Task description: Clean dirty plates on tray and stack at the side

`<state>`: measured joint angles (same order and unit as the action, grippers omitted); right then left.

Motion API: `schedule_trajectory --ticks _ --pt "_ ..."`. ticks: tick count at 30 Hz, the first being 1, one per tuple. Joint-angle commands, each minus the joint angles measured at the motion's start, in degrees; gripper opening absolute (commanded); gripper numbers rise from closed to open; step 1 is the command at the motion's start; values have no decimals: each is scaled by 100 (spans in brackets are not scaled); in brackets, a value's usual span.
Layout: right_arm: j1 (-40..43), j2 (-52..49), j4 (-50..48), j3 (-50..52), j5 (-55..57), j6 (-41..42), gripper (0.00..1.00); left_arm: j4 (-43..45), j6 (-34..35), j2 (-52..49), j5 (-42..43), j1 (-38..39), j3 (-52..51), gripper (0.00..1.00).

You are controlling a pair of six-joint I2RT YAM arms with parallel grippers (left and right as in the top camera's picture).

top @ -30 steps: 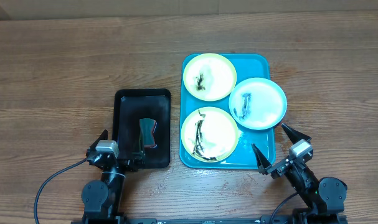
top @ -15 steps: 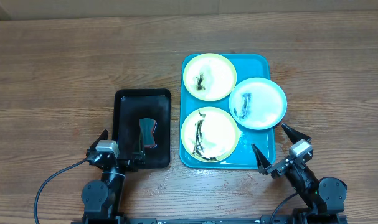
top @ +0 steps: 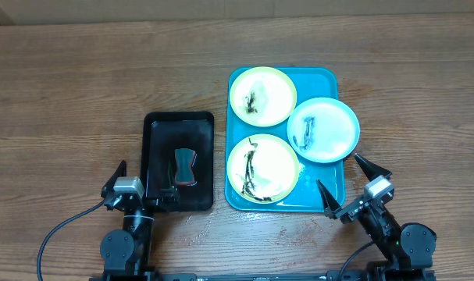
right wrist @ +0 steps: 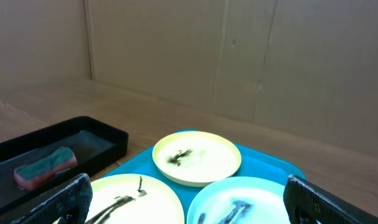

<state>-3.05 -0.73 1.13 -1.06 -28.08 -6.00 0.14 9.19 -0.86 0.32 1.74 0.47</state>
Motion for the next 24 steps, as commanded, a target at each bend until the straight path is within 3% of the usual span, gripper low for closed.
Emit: schedule_trajectory --ticks 1,6,9,15,24 --pt "-22 52 -52 61 15 26 100 68 2 55 238 -28 -20 100" --pt "-22 50 -743 -37 24 179 100 697 0 50 831 -28 157 100" --pt "-20 -31 -522 -581 264 179 100 251 -31 -122 822 -28 782 100" --pt "-20 -1228 1117 -2398 586 177 100 -1749 -44 -1759 863 -28 2796 100" --pt "-22 -4898 4918 -6321 549 177 100 -5169 -44 -5381 1196 -26 6647 100"
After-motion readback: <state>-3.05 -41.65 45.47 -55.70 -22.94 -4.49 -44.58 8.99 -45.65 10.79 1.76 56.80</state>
